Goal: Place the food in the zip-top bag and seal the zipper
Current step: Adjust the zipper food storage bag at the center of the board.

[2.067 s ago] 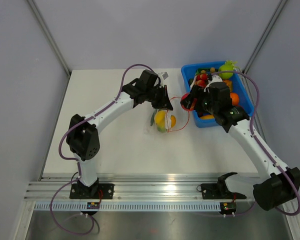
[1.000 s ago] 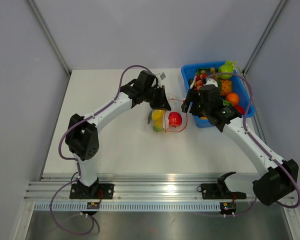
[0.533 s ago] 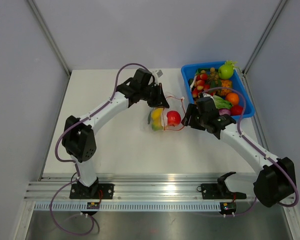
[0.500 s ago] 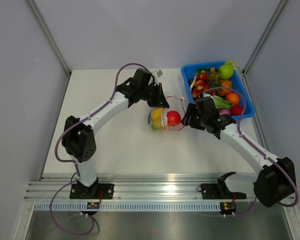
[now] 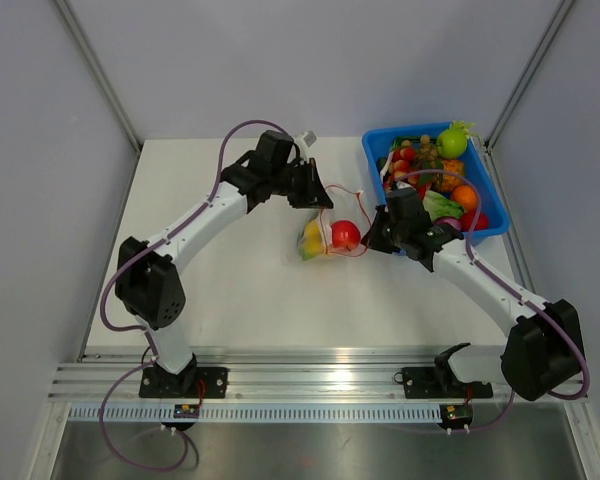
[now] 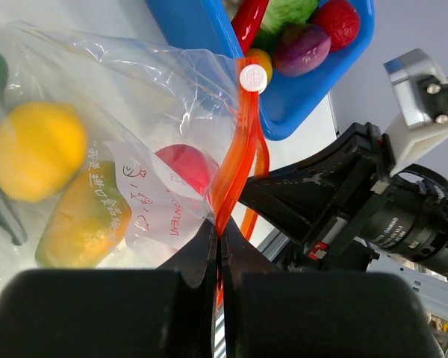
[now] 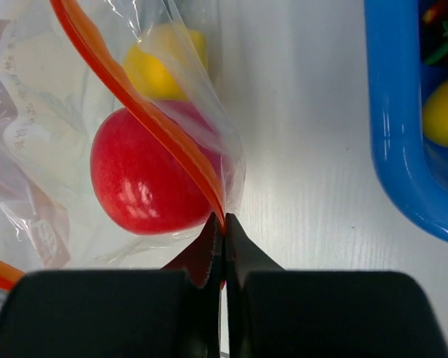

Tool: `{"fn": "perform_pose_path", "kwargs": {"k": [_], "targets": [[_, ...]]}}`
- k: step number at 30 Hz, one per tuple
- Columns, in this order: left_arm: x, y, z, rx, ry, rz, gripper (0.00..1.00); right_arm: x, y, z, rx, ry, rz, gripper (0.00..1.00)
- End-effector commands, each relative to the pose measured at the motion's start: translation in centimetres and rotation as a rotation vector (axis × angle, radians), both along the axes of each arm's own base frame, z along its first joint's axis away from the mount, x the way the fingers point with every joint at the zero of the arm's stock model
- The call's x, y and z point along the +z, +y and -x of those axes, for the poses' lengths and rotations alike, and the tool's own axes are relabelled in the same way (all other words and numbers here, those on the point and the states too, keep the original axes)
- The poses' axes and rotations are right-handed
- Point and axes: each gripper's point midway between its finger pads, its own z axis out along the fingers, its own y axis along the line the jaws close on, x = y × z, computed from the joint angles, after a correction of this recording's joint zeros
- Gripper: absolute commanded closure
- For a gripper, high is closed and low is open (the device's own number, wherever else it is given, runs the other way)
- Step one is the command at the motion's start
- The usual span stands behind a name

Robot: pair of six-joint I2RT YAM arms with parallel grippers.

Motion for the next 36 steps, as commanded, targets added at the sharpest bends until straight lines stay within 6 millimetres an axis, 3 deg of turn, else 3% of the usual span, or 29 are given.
{"fn": "perform_pose_path", "kwargs": {"k": [1, 3, 7, 14, 18, 21, 24, 26, 29, 31, 32, 33, 36], "targets": [[3.3, 1.5, -0.3, 0.008, -0.078, 0.049, 1.00, 6.3, 1.0, -1.6, 0.022, -0.149, -0.051, 1.00], [2.8, 2.1, -0.6, 0.022, -0.067, 0.024, 1.00, 8.8, 1.3, -1.9, 0.036, -0.197, -0.071, 1.00], [2.0, 2.6, -1.1, 0.039, -0.064, -0.008, 1.00, 10.8, 2.3, -2.0, 0.072, -0.230, -0.121, 1.00], [1.0, 2.4, -1.1, 0.031, -0.038, -0.024, 1.00, 6.6, 2.2, -2.8, 0.052, -0.142, -0.056, 1.00], [2.2, 2.5, -0.9, 0.029, -0.059, -0.008, 1.00, 7.8, 2.3, -3.0, 0.053, -0.174, -0.071, 1.00], [4.7, 2.9, -0.9, 0.039, -0.113, 0.007, 1.00, 9.5, 1.9, -3.3, 0.046, -0.211, -0.055, 1.00], [6.9, 3.0, -0.8, 0.044, -0.159, 0.026, 1.00, 9.8, 1.7, -3.6, 0.046, -0.224, -0.036, 1.00], [7.2, 3.1, -0.9, 0.047, -0.165, 0.026, 1.00, 8.9, 1.4, -3.9, 0.033, -0.210, -0.008, 1.00], [5.3, 2.9, -1.4, 0.047, -0.132, 0.001, 1.00, 7.7, 1.4, -4.3, 0.023, -0.197, 0.006, 1.00], [3.5, 2.6, -1.5, 0.042, -0.095, -0.015, 1.00, 6.8, 1.4, -4.8, 0.016, -0.181, 0.022, 0.92], [2.4, 2.5, -1.5, 0.041, -0.069, -0.026, 1.00, 6.7, 1.5, -5.0, 0.019, -0.178, 0.027, 0.81], [1.7, 2.5, -1.4, 0.036, -0.053, -0.028, 1.00, 6.9, 1.5, -5.0, 0.024, -0.179, 0.030, 0.52], [1.3, 2.3, -1.4, 0.034, -0.054, -0.025, 1.00, 9.0, 0.4, -5.4, -0.008, -0.239, 0.063, 0.34]]}}
